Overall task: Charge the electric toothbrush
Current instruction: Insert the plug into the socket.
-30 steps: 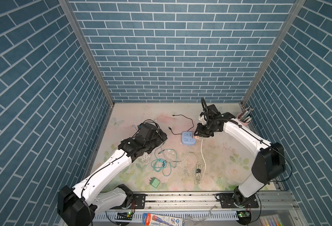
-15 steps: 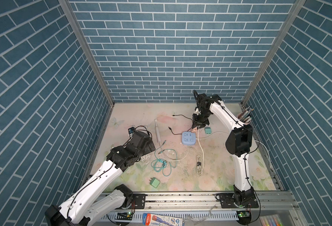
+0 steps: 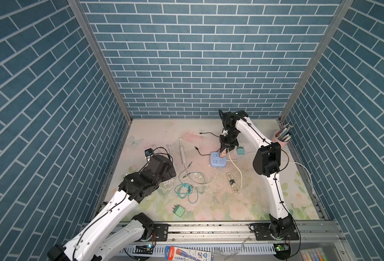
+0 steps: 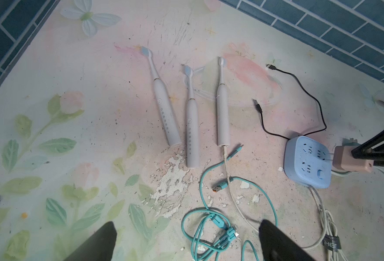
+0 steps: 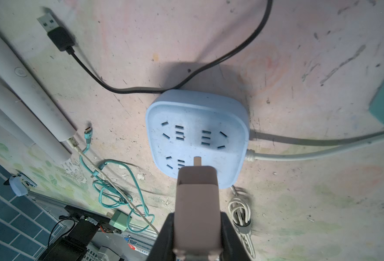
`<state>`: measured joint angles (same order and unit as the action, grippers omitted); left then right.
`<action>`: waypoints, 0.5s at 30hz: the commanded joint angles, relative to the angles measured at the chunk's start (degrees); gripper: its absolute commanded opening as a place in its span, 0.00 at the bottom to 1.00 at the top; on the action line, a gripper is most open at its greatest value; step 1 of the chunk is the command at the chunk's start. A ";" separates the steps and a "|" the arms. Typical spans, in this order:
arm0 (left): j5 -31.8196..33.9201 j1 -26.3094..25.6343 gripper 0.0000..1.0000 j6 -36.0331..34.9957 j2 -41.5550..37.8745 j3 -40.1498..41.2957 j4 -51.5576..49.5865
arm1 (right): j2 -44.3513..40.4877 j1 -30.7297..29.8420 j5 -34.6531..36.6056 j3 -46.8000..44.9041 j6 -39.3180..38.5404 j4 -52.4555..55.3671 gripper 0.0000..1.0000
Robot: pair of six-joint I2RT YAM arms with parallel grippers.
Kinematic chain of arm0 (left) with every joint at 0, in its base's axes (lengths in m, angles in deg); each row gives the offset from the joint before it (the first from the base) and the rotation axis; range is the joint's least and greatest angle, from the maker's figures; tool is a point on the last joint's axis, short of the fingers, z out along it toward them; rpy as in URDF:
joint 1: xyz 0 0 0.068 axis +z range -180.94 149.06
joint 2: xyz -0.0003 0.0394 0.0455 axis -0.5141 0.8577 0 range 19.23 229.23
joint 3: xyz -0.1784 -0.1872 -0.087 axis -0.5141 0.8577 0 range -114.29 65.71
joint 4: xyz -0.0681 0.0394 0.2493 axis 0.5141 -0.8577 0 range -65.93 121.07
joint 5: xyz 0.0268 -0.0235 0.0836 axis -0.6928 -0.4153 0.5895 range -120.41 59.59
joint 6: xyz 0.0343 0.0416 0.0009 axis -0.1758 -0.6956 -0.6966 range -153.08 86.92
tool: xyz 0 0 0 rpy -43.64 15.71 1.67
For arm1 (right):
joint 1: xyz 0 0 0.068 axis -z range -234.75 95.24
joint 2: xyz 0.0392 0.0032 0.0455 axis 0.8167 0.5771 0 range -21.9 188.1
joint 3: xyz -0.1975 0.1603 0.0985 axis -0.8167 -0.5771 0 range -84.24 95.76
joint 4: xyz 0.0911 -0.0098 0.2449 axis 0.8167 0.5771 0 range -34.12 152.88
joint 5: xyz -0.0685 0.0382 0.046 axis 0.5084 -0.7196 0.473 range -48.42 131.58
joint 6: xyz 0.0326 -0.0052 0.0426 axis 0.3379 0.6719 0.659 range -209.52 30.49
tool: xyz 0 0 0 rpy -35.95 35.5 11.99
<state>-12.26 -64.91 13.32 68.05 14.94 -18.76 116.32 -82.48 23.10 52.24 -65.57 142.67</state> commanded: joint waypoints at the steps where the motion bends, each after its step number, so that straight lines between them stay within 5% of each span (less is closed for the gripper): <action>1: 0.48 0.39 0.99 -0.60 -0.37 0.93 -0.80 | 2.42 -0.31 2.27 1.43 -0.34 3.39 0.00; 15: 0.40 0.40 1.00 0.01 -1.05 1.54 -0.41 | 6.72 -0.39 6.68 5.71 0.93 5.15 0.00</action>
<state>-12.26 -64.91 13.38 67.35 15.67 -18.74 120.34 -82.87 27.56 57.58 -65.35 145.33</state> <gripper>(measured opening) 0.995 0.273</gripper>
